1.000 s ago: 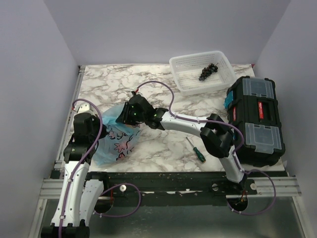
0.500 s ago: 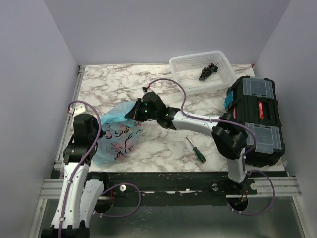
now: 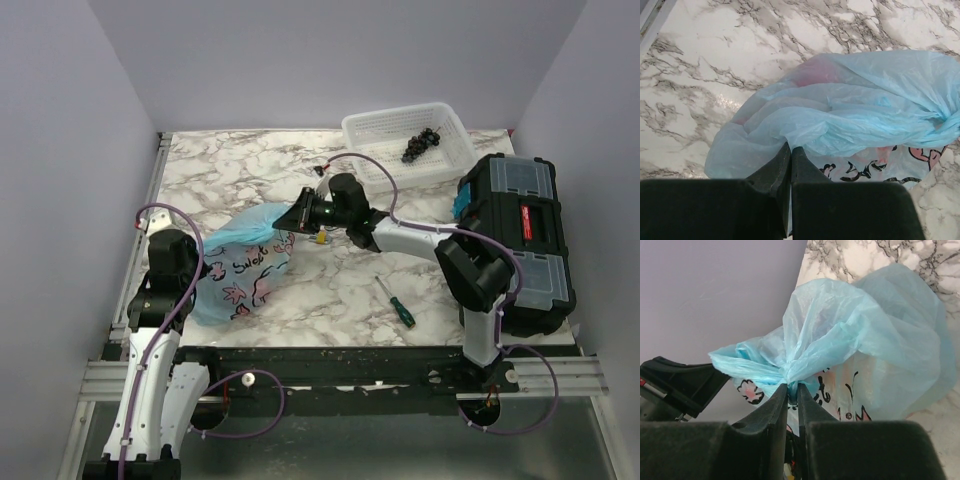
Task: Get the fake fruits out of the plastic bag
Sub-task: Untie the plastic bag at the center of the board.
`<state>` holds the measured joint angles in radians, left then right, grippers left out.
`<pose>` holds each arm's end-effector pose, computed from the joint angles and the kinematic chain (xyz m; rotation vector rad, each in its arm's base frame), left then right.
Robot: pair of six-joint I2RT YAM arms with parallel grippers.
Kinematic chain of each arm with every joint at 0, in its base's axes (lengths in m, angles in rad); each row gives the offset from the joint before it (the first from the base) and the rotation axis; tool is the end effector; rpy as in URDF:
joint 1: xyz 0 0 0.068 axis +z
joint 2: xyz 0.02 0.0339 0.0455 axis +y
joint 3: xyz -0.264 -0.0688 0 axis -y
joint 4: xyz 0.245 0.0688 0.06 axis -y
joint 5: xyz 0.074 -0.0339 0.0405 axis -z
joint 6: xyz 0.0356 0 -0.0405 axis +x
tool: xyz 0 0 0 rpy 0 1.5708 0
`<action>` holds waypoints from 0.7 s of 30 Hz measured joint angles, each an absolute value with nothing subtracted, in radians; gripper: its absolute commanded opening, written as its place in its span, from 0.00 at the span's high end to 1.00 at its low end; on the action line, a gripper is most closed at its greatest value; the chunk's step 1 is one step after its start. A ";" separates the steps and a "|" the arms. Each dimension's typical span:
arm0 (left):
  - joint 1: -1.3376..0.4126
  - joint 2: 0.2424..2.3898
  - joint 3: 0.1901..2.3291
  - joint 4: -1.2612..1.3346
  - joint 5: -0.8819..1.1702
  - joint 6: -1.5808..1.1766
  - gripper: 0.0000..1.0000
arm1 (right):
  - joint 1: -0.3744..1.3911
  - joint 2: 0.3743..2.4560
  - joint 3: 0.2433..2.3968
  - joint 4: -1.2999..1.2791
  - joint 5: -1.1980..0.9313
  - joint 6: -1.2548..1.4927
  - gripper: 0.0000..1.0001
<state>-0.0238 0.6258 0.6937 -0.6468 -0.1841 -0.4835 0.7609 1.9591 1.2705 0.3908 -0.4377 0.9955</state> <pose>0.1377 0.0032 0.2850 -0.5910 2.0571 -0.0992 0.3146 0.3204 0.2173 -0.0995 2.1794 1.5303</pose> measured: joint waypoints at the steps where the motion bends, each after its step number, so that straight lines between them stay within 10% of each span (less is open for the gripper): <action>1: -0.024 0.626 0.694 -0.648 -0.189 -0.484 1.00 | 0.753 1.959 1.272 0.398 -0.456 0.993 0.79; 14: -0.023 0.634 0.694 -0.654 -0.190 -0.482 1.00 | 0.786 1.867 1.275 0.320 -0.426 0.896 0.42; 21: -0.021 0.639 0.694 -0.653 -0.182 -0.478 1.00 | 0.860 1.861 1.243 0.371 -0.386 1.022 0.37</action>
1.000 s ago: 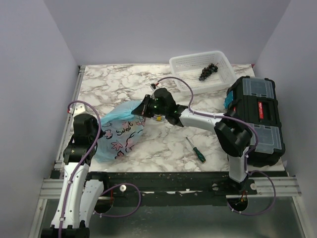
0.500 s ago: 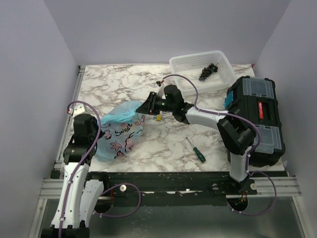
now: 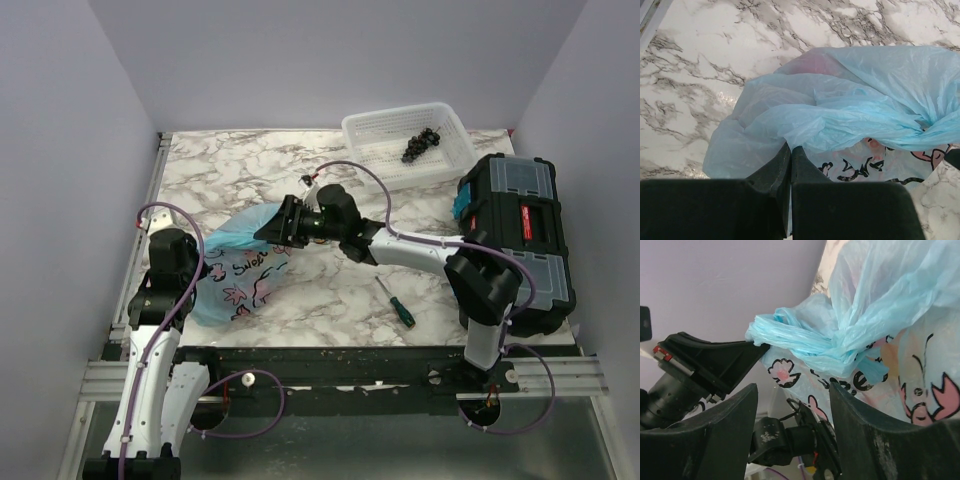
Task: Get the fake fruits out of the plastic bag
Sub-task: Untie the plastic bag at the center of the board.
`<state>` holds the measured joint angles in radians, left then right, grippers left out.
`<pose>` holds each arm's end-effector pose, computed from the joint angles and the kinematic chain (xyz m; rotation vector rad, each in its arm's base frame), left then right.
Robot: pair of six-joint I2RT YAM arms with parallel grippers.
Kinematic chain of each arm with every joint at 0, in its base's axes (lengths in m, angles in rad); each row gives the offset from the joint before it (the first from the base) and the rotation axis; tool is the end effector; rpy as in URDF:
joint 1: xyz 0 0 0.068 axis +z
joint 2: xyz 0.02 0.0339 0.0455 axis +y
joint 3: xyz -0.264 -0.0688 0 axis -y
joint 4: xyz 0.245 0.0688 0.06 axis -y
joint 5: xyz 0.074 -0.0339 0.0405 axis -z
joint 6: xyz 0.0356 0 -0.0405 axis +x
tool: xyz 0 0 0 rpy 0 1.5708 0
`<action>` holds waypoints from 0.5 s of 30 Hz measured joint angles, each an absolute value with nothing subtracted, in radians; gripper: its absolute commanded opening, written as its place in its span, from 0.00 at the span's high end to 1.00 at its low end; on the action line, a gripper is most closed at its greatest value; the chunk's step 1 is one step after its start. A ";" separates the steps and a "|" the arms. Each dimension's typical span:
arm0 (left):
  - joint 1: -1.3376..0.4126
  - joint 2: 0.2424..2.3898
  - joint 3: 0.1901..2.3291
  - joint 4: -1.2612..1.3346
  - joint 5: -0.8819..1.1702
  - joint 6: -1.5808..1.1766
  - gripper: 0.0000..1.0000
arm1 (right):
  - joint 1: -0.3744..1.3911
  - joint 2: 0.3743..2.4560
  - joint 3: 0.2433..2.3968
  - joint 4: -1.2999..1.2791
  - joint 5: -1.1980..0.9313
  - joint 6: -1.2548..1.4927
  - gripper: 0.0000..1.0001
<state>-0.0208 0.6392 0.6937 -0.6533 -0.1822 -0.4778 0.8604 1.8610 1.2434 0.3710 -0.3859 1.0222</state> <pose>0.1396 0.0035 0.2828 -0.5900 2.0776 -0.0902 0.2727 0.3376 0.2474 -0.1509 2.1455 1.5843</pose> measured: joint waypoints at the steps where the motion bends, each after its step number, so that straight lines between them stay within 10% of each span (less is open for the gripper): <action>1: -0.021 0.639 0.694 -0.653 -0.181 -0.478 1.00 | 0.868 1.871 1.247 0.366 -0.379 1.039 0.37; 15: -0.021 0.639 0.694 -0.653 -0.165 -0.475 1.00 | 0.917 1.987 1.292 0.360 -0.297 1.273 0.42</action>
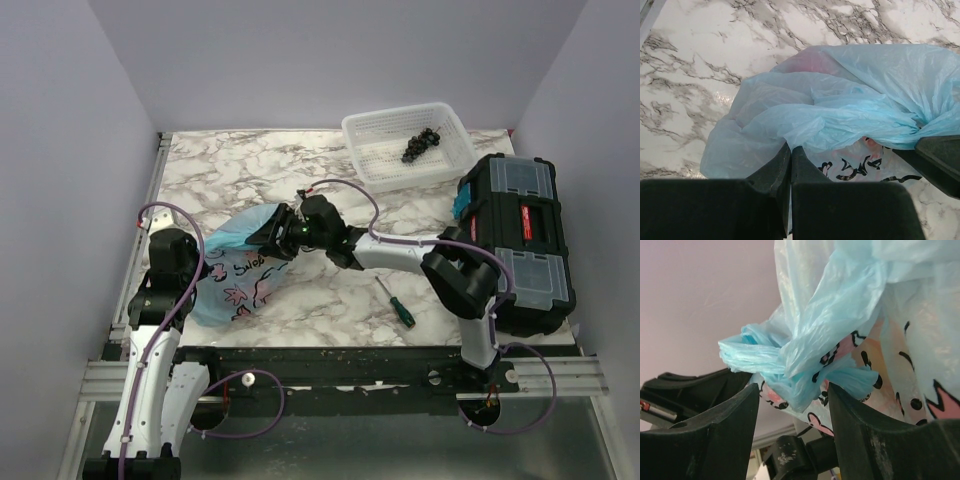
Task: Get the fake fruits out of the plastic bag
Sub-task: Untie the plastic bag at the center of the board.
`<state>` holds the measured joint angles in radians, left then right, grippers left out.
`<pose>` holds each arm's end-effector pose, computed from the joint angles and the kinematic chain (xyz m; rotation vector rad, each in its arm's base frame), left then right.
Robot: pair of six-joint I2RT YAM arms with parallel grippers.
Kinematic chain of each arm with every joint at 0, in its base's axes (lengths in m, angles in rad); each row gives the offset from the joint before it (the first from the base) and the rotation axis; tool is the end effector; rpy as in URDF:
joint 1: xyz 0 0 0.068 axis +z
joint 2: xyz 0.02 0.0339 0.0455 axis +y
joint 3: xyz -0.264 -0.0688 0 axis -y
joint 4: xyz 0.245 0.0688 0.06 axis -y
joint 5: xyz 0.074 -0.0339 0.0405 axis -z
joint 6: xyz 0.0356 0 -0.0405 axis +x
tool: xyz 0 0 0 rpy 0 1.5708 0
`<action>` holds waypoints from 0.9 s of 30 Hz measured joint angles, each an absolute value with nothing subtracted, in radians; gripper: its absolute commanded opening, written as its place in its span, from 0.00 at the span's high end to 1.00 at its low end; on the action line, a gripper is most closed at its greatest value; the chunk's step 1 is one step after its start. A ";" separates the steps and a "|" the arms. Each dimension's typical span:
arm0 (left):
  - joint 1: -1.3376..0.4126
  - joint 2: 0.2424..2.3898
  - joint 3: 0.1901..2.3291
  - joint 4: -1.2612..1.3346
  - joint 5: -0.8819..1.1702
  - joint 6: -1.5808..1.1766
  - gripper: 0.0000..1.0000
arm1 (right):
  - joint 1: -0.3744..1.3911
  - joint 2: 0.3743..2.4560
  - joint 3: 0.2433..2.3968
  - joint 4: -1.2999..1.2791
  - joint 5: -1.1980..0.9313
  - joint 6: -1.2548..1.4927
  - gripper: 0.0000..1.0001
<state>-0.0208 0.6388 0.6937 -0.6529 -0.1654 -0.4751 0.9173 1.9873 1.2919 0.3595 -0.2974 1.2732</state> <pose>0.1397 0.0030 0.2828 -0.5785 2.0826 -0.1067 0.2686 0.3679 0.2084 0.1671 2.3175 1.6170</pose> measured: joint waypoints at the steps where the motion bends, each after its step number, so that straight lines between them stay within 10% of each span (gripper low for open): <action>1: -0.021 0.639 0.694 -0.653 -0.164 -0.475 1.00 | 0.917 1.992 1.295 0.360 -0.292 1.288 0.47; 14: -0.021 0.639 0.694 -0.653 -0.160 -0.475 1.00 | 0.916 2.048 1.348 0.396 -0.279 1.397 0.96; 27: -0.021 0.637 0.699 -0.723 -0.410 -0.599 1.00 | 0.776 2.078 1.366 0.526 -0.730 1.273 0.99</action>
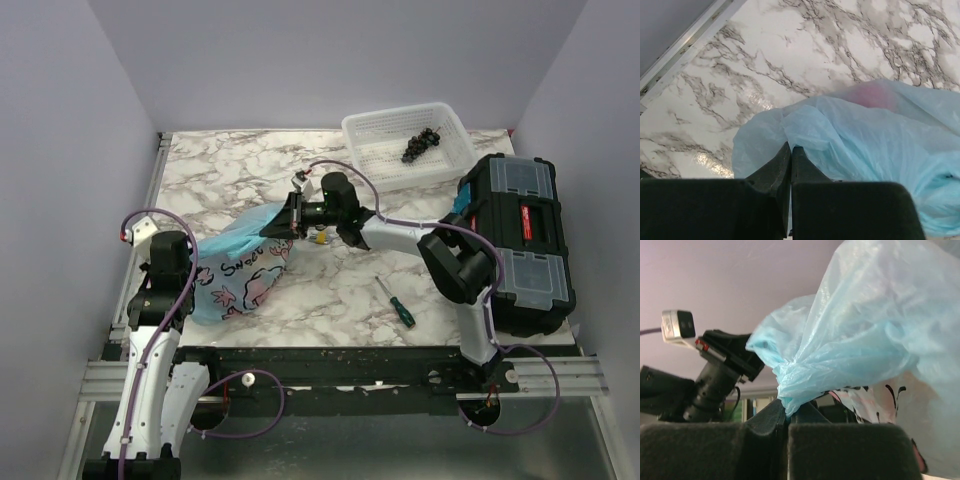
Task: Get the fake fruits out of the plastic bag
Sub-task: Untie the plastic bag at the center of the board.
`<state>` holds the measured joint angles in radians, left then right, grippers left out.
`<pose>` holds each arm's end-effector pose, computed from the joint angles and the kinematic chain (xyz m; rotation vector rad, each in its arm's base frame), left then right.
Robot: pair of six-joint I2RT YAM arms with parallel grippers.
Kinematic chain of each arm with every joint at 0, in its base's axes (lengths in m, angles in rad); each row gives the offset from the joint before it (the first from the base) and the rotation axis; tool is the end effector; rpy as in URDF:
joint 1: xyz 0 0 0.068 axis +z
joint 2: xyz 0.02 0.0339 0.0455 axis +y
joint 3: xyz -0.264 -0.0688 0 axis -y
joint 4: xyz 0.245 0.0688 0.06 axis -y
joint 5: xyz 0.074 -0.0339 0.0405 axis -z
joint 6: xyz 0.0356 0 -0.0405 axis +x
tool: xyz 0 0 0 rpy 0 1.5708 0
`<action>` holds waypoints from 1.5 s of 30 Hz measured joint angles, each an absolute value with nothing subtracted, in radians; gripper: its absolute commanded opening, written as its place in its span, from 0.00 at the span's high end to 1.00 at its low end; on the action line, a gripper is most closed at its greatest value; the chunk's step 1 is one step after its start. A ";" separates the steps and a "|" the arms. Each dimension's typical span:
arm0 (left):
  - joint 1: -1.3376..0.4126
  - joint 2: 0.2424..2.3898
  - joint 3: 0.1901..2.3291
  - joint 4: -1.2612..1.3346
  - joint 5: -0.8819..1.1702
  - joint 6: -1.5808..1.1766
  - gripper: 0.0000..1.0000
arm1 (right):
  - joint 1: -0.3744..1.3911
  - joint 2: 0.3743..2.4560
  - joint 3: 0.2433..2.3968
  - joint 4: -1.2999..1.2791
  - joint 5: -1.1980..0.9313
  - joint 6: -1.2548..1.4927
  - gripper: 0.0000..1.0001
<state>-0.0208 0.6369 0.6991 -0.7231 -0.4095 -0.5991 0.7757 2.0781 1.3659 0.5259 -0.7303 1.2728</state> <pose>0.1330 0.0114 0.2801 -0.8261 2.0075 0.1049 0.3201 0.3472 0.2109 -0.1321 2.2590 1.9566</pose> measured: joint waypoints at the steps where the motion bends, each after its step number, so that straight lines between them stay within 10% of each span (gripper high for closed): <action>1: -0.021 0.636 0.699 -0.728 -0.425 -0.609 1.00 | 0.764 2.078 1.366 0.524 -0.757 1.251 0.99; 10: -0.021 0.625 0.699 -0.743 -0.472 -0.641 1.00 | 0.724 2.082 1.368 0.499 -0.907 1.126 0.99; 17: -0.021 0.548 0.701 -0.726 -0.271 -0.535 0.47 | 0.718 2.083 1.364 0.550 -0.937 1.152 0.99; 24: -0.021 0.460 0.737 -0.729 0.003 -0.553 0.27 | 0.718 2.083 1.349 0.550 -0.932 1.150 0.99; 35: -0.025 0.497 0.743 -0.677 0.273 -0.842 0.34 | 0.718 2.083 1.319 0.552 -0.928 1.143 0.99; 45: -0.030 0.441 0.898 -0.771 0.040 -0.764 0.29 | 0.718 2.046 1.292 0.544 -0.912 1.119 0.99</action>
<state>-0.0303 0.4408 0.8982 -0.7708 0.0402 -0.7639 0.7177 2.0460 1.2919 0.5438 -0.9115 1.1187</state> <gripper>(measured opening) 0.736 0.015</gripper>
